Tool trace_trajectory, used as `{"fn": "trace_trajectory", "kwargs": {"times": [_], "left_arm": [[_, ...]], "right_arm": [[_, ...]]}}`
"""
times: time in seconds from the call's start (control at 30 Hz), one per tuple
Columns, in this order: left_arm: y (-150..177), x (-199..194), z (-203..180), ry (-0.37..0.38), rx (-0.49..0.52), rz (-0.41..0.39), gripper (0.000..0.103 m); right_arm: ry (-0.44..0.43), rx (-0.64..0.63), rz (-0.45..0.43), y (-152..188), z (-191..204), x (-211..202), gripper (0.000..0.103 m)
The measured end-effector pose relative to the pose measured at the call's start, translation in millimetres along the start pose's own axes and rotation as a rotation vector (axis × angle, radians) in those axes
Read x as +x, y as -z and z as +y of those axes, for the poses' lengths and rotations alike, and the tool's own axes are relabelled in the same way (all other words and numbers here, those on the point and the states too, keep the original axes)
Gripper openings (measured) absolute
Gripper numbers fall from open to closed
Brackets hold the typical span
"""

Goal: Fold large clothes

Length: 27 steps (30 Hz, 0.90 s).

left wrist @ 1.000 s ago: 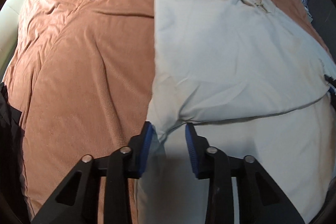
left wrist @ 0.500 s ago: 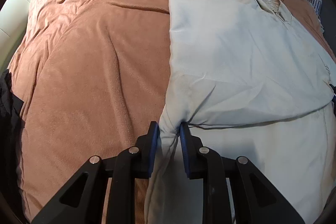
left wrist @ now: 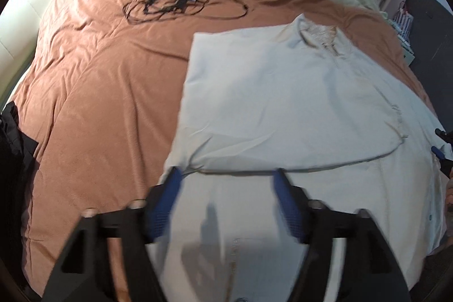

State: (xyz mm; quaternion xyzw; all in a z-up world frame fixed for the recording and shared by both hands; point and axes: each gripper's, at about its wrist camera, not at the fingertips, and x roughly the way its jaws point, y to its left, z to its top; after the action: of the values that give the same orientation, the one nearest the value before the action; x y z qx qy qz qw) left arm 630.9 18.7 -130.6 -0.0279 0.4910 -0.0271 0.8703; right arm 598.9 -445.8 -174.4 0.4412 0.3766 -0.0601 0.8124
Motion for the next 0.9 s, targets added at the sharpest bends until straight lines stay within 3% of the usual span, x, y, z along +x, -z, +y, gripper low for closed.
{"fn": "trace_trajectory", "kwargs": {"times": [0.27,0.53,0.67,0.9], "left_arm": [[1,4,-41,0.056,-0.019,-0.029,0.078],[9,25,-67,0.032,0.044,-0.043,0.078],[10,37,-66,-0.004,0.051,-0.053,0.078],[12,45,-59,0.012,0.011,-0.048,0.078]], "right_arm": [[0.050,0.041,-0.132,-49,-68,-59,0.057],[0.099,0.128,-0.214,-86,-145,-93,0.056],[0.078,0.193,-0.216,-104,-179,-96,0.051],[0.122,0.256,-0.225,-120,-203,-82,0.047]]}}
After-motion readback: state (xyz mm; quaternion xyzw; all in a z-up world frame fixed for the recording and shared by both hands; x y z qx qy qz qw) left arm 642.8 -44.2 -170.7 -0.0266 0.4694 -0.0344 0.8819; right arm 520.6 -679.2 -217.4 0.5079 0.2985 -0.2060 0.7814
